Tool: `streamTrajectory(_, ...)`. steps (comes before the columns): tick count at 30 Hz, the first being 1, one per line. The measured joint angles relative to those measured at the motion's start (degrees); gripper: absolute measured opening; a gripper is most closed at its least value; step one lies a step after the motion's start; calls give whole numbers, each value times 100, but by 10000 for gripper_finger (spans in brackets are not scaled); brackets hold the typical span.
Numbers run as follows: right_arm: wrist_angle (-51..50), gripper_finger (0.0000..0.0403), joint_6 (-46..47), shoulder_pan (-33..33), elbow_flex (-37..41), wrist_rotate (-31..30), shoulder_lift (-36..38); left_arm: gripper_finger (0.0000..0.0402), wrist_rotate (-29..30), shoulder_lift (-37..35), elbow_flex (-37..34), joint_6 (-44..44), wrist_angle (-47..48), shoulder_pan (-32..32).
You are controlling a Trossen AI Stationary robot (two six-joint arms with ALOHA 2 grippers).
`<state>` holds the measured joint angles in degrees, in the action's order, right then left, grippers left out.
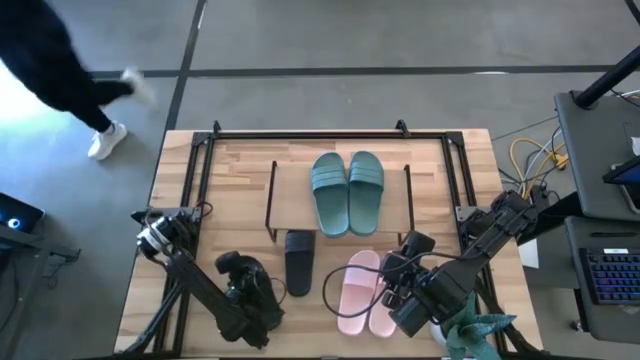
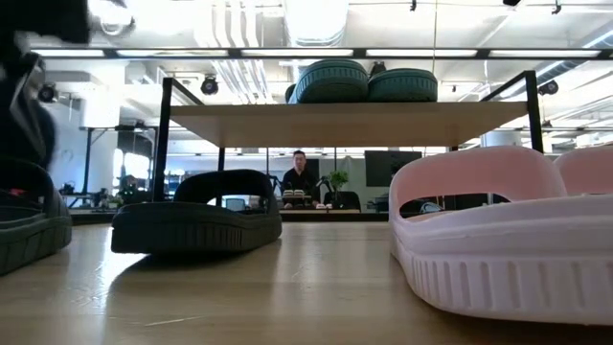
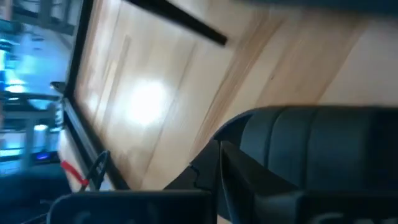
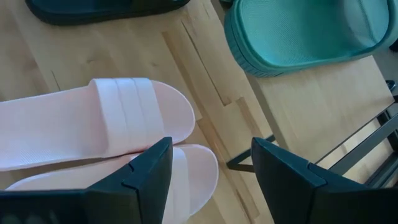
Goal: Pick and place slides into the shelf
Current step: Move the black slipper to the middle of the table
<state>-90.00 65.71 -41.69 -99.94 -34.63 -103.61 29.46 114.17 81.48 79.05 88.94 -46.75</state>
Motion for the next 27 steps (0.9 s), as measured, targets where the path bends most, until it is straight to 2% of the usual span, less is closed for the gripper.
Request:
streamTrajectory(8,31,210,120,-46,0,41,2,0,736,-1241,489,-108,1,-69)
streamTrajectory(11,23,210,137,-107,0,48,7,0,623,-1620,387,-380,-174,-69)
streamTrajectory(16,-1,210,142,-190,0,48,10,11,172,-1873,82,-979,-1316,-112)
streamTrajectory(19,-2,210,181,-197,0,34,14,44,-8,-1837,54,-1052,-1615,-130)
streamTrajectory(27,-1,210,-9,-195,0,4,17,176,-701,-1829,-75,-742,-1458,28)
